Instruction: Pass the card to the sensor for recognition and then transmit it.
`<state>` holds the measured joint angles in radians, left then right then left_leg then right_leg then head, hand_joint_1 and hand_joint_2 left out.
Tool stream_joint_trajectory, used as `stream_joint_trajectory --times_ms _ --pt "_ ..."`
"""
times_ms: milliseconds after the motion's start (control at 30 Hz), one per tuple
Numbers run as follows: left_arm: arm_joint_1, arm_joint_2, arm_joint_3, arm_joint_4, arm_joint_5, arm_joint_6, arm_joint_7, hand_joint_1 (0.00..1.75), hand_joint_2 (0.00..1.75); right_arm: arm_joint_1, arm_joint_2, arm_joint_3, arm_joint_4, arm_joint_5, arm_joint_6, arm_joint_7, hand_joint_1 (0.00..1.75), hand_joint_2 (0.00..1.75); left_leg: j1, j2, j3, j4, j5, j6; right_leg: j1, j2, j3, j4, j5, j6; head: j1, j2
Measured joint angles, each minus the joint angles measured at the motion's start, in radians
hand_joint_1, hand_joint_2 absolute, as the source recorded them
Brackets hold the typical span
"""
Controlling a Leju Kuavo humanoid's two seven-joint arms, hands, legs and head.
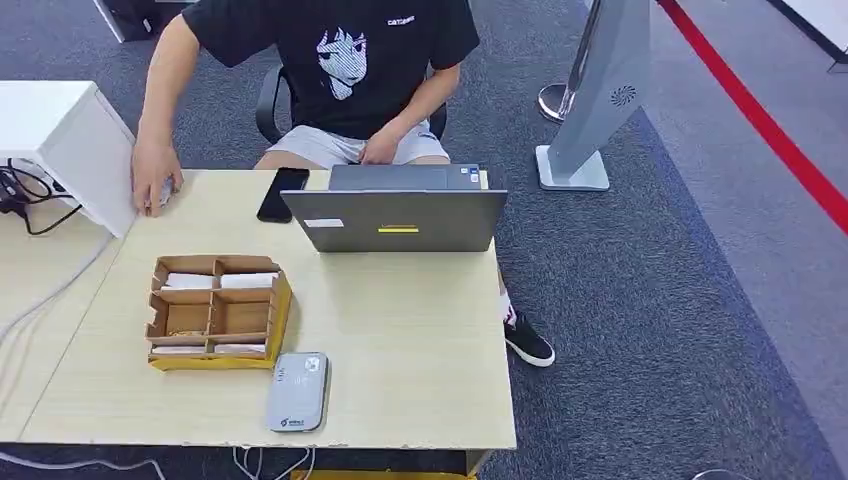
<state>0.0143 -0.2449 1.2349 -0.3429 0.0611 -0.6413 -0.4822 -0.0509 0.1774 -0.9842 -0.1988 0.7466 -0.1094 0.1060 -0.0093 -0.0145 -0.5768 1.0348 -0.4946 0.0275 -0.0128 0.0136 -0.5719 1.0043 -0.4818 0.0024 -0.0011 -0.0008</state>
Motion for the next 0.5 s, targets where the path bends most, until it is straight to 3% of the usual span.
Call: stream_joint_trajectory --times_ms 67,100,167,400,433,467,500 --pt "-0.013 0.029 0.041 0.026 0.020 0.130 0.169 1.75 1.75 -0.001 0.000 0.003 0.000 0.021 0.016 -0.016 1.75 1.75 0.001 0.000 0.000 0.000 0.000 0.000 0.000 0.000 0.000 0.000 0.000 0.000 0.001 0.000" --pt "-0.020 0.040 0.058 0.035 0.023 0.179 0.204 1.75 1.75 -0.001 0.000 0.006 0.000 0.030 0.024 -0.023 1.75 1.75 0.001 0.000 0.000 0.000 0.000 -0.001 0.000 0.000 0.000 0.000 0.000 0.000 0.000 0.000" --pt "-0.034 0.057 0.087 0.050 0.029 0.237 0.230 1.75 1.75 -0.001 0.000 0.012 0.000 0.039 0.035 -0.033 1.75 1.75 0.001 0.000 0.000 0.000 0.000 -0.001 0.000 0.000 0.000 0.000 0.000 0.000 0.000 0.000" --pt "-0.058 0.081 0.124 0.077 0.011 0.352 0.251 1.75 1.75 -0.002 0.000 0.022 0.000 0.060 0.059 -0.035 1.75 1.75 0.001 0.000 0.000 0.000 0.000 -0.001 0.001 0.000 0.000 0.001 0.000 0.000 0.000 0.000" --pt "-0.059 0.081 0.125 0.079 0.011 0.364 0.252 0.52 1.75 -0.001 0.000 0.022 0.000 0.062 0.062 -0.034 0.00 1.75 0.001 0.000 0.000 0.000 0.000 -0.001 0.000 0.000 0.000 0.001 0.000 0.000 0.000 0.000" --pt "-0.060 0.081 0.127 0.081 0.010 0.381 0.254 0.00 1.75 -0.001 0.000 0.023 0.000 0.063 0.064 -0.032 0.00 1.75 0.001 0.000 0.000 0.000 0.000 -0.001 0.000 0.000 0.000 0.001 0.000 0.000 0.000 0.000" --pt "-0.063 0.081 0.128 0.085 0.001 0.416 0.266 0.00 1.75 -0.001 0.000 0.024 0.000 0.066 0.068 -0.029 0.00 1.75 0.000 0.000 0.000 0.000 0.000 -0.001 0.000 0.000 0.001 0.001 0.000 0.000 0.000 0.000"
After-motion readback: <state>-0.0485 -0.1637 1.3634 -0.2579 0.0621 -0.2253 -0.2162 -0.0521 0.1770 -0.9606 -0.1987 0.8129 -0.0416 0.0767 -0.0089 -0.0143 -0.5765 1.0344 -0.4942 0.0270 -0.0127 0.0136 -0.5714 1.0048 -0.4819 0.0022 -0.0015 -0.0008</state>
